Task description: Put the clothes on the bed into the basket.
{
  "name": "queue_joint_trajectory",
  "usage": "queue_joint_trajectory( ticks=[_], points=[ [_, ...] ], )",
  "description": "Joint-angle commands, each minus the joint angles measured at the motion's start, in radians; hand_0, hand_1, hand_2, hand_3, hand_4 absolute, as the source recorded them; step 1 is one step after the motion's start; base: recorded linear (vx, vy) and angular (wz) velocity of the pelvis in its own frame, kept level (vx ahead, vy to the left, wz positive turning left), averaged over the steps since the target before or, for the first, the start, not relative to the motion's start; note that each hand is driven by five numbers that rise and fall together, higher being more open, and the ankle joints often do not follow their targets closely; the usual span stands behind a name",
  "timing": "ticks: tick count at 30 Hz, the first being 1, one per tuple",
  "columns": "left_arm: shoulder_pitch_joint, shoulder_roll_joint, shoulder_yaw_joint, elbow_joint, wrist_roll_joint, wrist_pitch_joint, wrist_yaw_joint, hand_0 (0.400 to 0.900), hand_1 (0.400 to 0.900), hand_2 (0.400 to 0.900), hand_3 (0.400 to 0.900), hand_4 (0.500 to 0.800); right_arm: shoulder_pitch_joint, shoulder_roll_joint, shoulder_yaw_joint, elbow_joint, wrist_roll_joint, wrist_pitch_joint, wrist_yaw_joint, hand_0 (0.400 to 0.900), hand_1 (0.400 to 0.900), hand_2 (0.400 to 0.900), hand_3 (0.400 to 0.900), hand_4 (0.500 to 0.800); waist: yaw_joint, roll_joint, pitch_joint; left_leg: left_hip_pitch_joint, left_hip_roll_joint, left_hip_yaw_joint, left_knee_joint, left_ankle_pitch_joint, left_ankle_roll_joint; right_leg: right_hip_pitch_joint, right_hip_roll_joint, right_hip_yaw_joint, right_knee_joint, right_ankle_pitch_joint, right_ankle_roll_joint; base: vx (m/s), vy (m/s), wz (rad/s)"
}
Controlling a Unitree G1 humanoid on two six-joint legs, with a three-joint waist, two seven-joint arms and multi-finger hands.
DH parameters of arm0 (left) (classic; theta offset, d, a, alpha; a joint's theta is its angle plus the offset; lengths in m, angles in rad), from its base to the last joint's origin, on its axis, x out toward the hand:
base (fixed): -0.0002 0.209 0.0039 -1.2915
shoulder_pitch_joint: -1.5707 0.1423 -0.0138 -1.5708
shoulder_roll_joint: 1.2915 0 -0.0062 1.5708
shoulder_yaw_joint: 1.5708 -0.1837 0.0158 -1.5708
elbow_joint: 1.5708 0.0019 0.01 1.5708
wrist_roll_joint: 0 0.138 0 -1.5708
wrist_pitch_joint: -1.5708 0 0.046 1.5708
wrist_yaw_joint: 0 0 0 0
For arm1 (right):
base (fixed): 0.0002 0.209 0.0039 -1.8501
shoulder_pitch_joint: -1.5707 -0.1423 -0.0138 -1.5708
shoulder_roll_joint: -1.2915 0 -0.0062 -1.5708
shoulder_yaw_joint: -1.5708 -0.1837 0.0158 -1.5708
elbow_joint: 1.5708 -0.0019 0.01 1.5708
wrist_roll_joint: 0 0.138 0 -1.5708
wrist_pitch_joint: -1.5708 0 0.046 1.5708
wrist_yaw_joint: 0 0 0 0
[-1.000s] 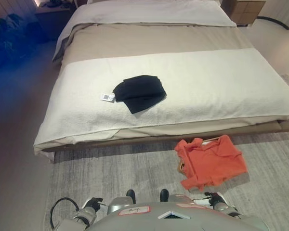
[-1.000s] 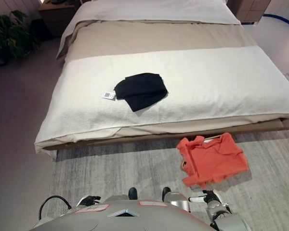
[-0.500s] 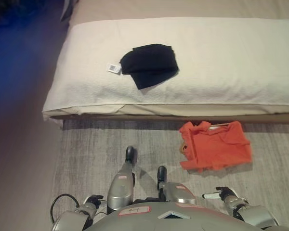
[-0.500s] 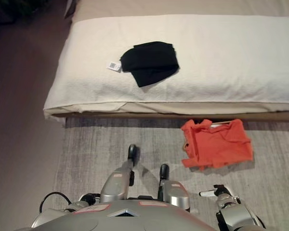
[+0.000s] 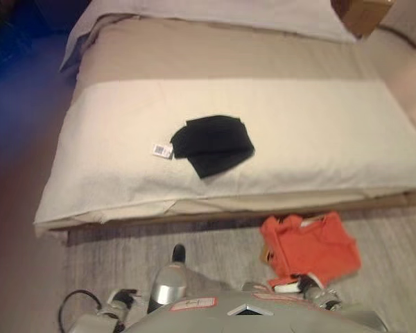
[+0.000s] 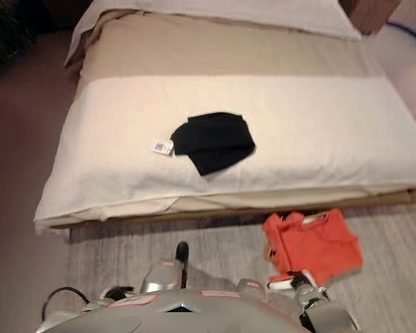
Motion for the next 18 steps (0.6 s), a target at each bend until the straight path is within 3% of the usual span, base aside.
queue_joint_trajectory(
  ticks=[1,2,3,4,5,8,12,15,18],
  points=[
    [0.013,0.012,0.026,0.032,-0.009,0.018,0.010,0.900,0.900,0.900,0.900,0.800,-0.052,-0.104,0.002,-0.068,-0.015,-0.003,-0.032,0.900,0.900,0.900,0.900,0.800,-0.013,0.069,0.055,-0.131,0.007,-0.062,-0.055,0.143,-0.032,0.130,0.105,-0.098,-0.089,0.240,-0.031,0.43,0.214,0.55],
    [-0.010,0.022,0.021,0.028,-0.007,0.020,0.015,0.900,0.900,0.900,0.900,0.800,-0.055,-0.098,0.013,-0.079,-0.018,-0.005,-0.032,0.900,0.900,0.900,0.900,0.800,-0.053,0.087,0.081,-0.056,-0.011,-0.086,-0.078,0.113,-0.023,0.047,0.121,-0.171,-0.102,0.130,-0.046,0.43,0.166,0.47],
    [-0.017,0.024,0.017,0.026,-0.006,0.018,0.013,0.900,0.900,0.900,0.900,0.800,-0.052,-0.097,0.017,-0.078,-0.021,-0.006,-0.033,0.900,0.900,0.900,0.900,0.800,-0.061,0.107,0.083,-0.030,-0.001,-0.095,-0.085,0.105,-0.024,0.015,0.136,-0.198,-0.137,0.080,-0.059,0.60,0.161,0.67],
    [-0.030,0.025,0.016,0.024,-0.005,0.016,0.014,0.900,0.900,0.900,0.900,0.800,-0.052,-0.094,0.025,-0.076,-0.029,-0.005,-0.035,0.900,0.900,0.900,0.900,0.800,-0.077,0.113,0.099,0.014,-0.001,-0.113,-0.086,0.075,-0.031,-0.015,0.108,-0.267,-0.202,-0.005,-0.073,0.42,0.019,0.45],
    [-0.039,0.021,0.013,0.024,-0.003,0.017,0.016,0.900,0.900,0.900,0.900,0.800,-0.056,-0.095,0.031,-0.076,-0.037,-0.005,-0.036,0.900,0.900,0.900,0.900,0.800,-0.083,0.121,0.098,0.033,0.004,-0.122,-0.086,0.063,-0.039,-0.029,0.100,-0.293,-0.278,-0.011,-0.073,0.40,-0.057,0.51],
    [-0.043,0.007,0.001,0.027,0.020,0.009,0.016,0.900,0.900,0.900,0.900,0.800,-0.072,-0.102,0.065,-0.084,-0.094,0.001,-0.044,0.900,0.900,0.900,0.900,0.800,-0.105,0.110,0.113,0.096,-0.009,-0.156,-0.086,0.009,-0.055,-0.074,0.060,-0.315,-0.528,0.090,-0.040,0.40,-0.124,0.46],
    [-0.020,-0.003,0.011,0.038,0.040,0.001,0.012,0.900,0.900,0.900,0.900,0.800,-0.112,-0.121,0.116,-0.103,-0.188,0.005,-0.062,0.900,0.900,0.900,0.900,0.800,-0.129,0.097,0.131,0.178,-0.017,-0.188,-0.086,-0.046,-0.062,-0.147,0.063,-0.221,-0.611,0.204,-0.003,0.38,-0.132,0.48],
    [-0.012,-0.021,0.016,0.042,0.038,-0.001,0.033,0.900,0.900,0.900,0.900,0.800,-0.175,-0.145,0.146,-0.166,-0.227,0.002,-0.105,0.900,0.900,0.900,0.900,0.800,-0.116,0.079,0.143,0.180,-0.017,-0.212,-0.086,-0.070,-0.072,-0.137,0.058,-0.222,-0.587,0.204,-0.012,0.16,-0.192,0.47],
    [-0.032,-0.043,0.011,0.043,-0.030,0.000,0.051,0.900,0.900,0.900,0.900,0.800,-0.263,-0.181,0.171,-0.189,-0.218,0.013,-0.092,0.900,0.900,0.900,0.900,0.800,-0.111,0.098,0.152,0.127,0.001,-0.252,-0.086,-0.044,-0.091,-0.162,0.053,-0.274,-0.572,0.206,-0.022,0.03,-0.172,0.76]
  ],
)
